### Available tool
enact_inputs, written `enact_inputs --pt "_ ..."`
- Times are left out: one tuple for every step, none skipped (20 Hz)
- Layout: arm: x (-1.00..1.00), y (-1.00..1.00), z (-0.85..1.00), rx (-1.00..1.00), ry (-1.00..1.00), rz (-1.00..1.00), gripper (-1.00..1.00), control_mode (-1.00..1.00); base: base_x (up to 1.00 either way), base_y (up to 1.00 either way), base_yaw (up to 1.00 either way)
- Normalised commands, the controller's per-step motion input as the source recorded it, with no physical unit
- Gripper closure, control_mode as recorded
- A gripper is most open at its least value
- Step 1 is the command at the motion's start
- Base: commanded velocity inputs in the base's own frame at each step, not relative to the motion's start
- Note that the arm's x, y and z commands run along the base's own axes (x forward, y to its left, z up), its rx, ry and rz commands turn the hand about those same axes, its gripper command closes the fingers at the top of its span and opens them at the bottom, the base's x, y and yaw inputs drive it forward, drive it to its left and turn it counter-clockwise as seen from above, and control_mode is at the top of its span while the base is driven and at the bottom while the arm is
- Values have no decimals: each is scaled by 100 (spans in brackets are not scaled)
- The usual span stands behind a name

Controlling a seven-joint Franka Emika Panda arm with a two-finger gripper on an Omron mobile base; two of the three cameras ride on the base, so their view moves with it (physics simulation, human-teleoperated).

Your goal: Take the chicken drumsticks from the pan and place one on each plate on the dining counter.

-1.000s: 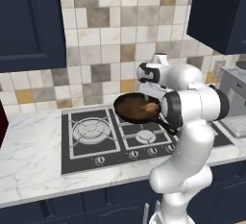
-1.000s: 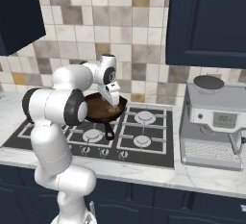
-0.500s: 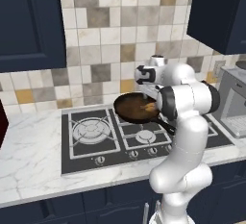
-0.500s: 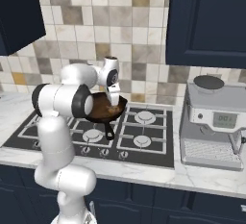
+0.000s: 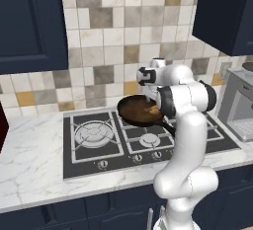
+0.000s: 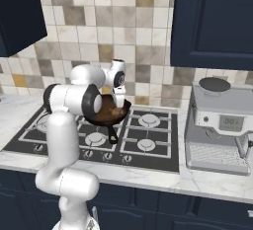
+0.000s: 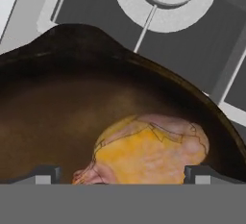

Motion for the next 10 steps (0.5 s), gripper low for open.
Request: enact_inputs --pt "0 0 -4 0 0 -4 -100 -100 0 0 0" --pt "-10 0 -5 0 0 -4 -100 -100 0 0 0" --pt "-14 0 -4 0 0 -5 -100 -100 0 0 0" --pt "-19 0 -6 0 0 -6 -100 -100 0 0 0" --pt "-24 0 -5 0 0 -7 -100 -100 0 0 0" --pt "-31 0 -6 0 -1 -9 -100 -100 0 0 0" --pt "-34 0 -7 0 -2 -10 -100 -100 0 0 0" --pt "-40 0 -9 0 -3 -11 -100 -100 0 0 0" --pt "-40 0 -9 0 -5 -12 -100 -100 0 0 0" --pt "-31 0 -7 0 -4 -12 -100 -100 0 0 0"
